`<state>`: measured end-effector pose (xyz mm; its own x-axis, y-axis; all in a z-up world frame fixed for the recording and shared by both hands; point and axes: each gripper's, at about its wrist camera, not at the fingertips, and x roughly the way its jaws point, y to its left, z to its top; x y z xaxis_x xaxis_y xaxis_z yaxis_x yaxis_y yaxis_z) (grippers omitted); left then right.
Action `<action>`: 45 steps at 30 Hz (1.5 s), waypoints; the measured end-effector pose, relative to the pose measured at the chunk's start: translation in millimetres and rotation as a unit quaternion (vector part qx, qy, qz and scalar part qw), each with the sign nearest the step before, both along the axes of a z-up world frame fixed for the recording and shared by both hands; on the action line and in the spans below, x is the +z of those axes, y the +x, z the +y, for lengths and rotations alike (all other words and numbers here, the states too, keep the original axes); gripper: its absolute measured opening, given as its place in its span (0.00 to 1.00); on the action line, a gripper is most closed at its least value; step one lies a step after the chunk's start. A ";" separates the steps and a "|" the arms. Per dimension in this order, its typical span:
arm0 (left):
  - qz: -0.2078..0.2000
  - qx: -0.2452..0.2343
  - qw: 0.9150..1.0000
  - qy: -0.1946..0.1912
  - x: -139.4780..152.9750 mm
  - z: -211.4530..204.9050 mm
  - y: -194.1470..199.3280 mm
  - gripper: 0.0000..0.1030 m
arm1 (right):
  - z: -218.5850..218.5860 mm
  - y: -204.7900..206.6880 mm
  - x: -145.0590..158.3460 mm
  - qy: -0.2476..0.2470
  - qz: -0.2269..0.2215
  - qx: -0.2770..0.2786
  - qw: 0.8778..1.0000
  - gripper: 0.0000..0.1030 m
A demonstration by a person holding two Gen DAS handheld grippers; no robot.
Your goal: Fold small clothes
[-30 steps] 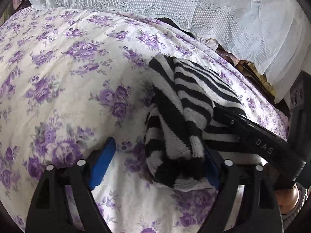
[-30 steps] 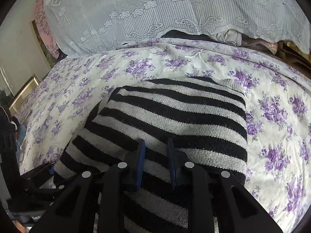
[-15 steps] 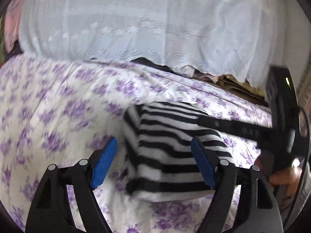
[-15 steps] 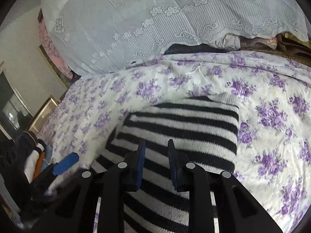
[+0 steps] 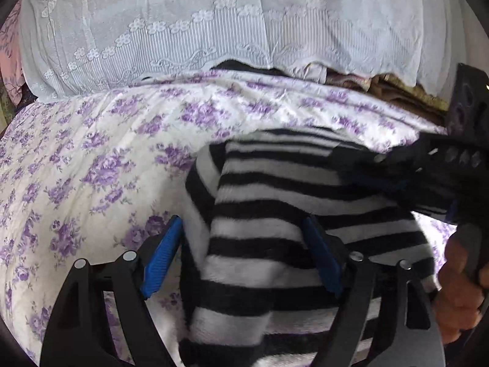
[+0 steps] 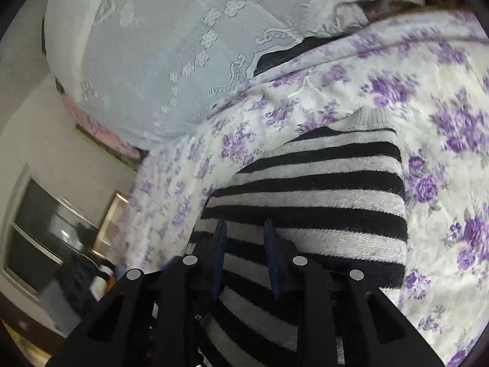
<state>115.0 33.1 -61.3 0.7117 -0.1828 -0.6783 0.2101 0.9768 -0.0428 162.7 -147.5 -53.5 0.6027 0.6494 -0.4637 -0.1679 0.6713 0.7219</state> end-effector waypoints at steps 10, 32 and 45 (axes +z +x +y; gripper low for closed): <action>0.000 0.012 1.000 0.007 -2.7 1.4 0.5 0.84 | -67.7 -18.5 -23.4 0.091 0.012 -0.069 0.993 0.16; 0.125 -0.049 0.975 -0.177 -17.3 30.4 21.4 0.95 | -69.4 -55.4 -8.5 0.049 0.010 -0.046 0.998 0.85; 0.123 -0.077 0.968 -0.206 -26.3 21.2 31.4 0.62 | -15.1 -41.2 -28.8 -0.041 0.004 -0.021 0.999 0.60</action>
<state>146.4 54.3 -87.6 0.4812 -0.5650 -0.6702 0.2863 0.8239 -0.4891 121.5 -162.6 -82.3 0.6248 0.5835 -0.5188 -0.1326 0.7341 0.6659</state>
